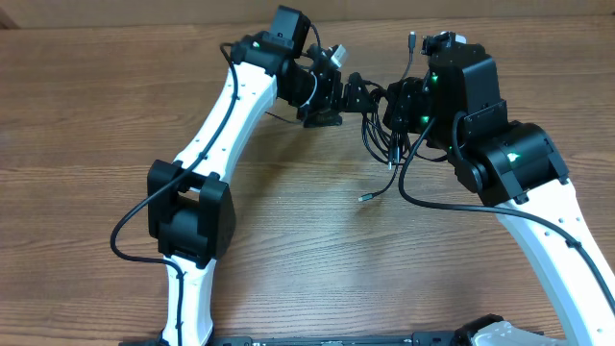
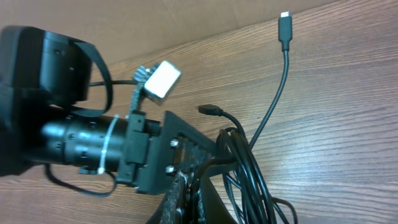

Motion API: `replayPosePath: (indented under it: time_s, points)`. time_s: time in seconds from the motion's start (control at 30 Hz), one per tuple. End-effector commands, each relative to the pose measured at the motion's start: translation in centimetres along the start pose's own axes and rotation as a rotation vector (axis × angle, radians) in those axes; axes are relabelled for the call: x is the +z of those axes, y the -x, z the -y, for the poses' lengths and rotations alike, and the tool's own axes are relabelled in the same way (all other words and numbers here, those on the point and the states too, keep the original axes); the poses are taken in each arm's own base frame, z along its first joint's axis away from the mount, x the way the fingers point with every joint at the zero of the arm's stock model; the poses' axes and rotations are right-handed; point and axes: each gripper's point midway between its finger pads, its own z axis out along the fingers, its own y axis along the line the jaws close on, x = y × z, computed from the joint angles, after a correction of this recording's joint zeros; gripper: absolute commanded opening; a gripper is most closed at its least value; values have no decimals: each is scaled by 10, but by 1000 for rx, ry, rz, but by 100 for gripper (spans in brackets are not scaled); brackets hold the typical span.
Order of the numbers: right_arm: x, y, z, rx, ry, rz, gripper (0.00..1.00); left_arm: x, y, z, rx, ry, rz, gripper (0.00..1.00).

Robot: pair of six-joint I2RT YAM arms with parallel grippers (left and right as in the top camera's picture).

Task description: Untangle cables

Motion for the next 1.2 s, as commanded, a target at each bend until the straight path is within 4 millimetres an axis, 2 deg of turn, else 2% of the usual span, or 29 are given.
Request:
replayPosePath:
  time_s: [0.0,0.17,0.23,0.33,0.43,0.57,0.63,0.7,0.77,0.83,0.87,0.93,1.07,1.17]
  points:
    - [-13,14,-5,0,25,50,4,16,-9,12,-72,-59,-28,99]
    - [-19,11,-14,-2,77,35,4,48,-9,14,-46,-71,-9,99]
    - [-28,11,-21,-4,119,37,4,60,-6,-1,-56,3,34,100]
    - [-53,14,-27,-10,165,65,4,60,2,-43,-100,186,118,100]
    - [-90,18,-29,-40,192,119,4,43,7,-73,-128,245,135,100]
    - [-138,21,-29,-95,230,206,4,-5,15,-127,-226,361,182,100]
    - [-155,20,-25,-125,224,239,4,-29,16,-148,-275,382,193,98]
    - [-160,17,-19,-129,202,242,4,-46,14,-158,-307,349,186,95]
    - [-155,13,-17,-129,192,220,4,-51,13,-153,-302,280,167,95]
    - [-138,8,-15,-128,167,171,4,-51,11,-143,-290,206,146,96]
    - [-127,6,-13,-126,152,142,11,-51,11,-136,-275,174,139,97]
    - [-99,-2,-7,-112,106,69,100,-52,12,-125,-249,129,137,99]
    - [-33,-25,16,-71,-51,-105,100,-67,18,-108,-158,141,185,100]
    - [17,-44,37,-29,-176,-216,100,-92,21,-96,-89,234,258,100]
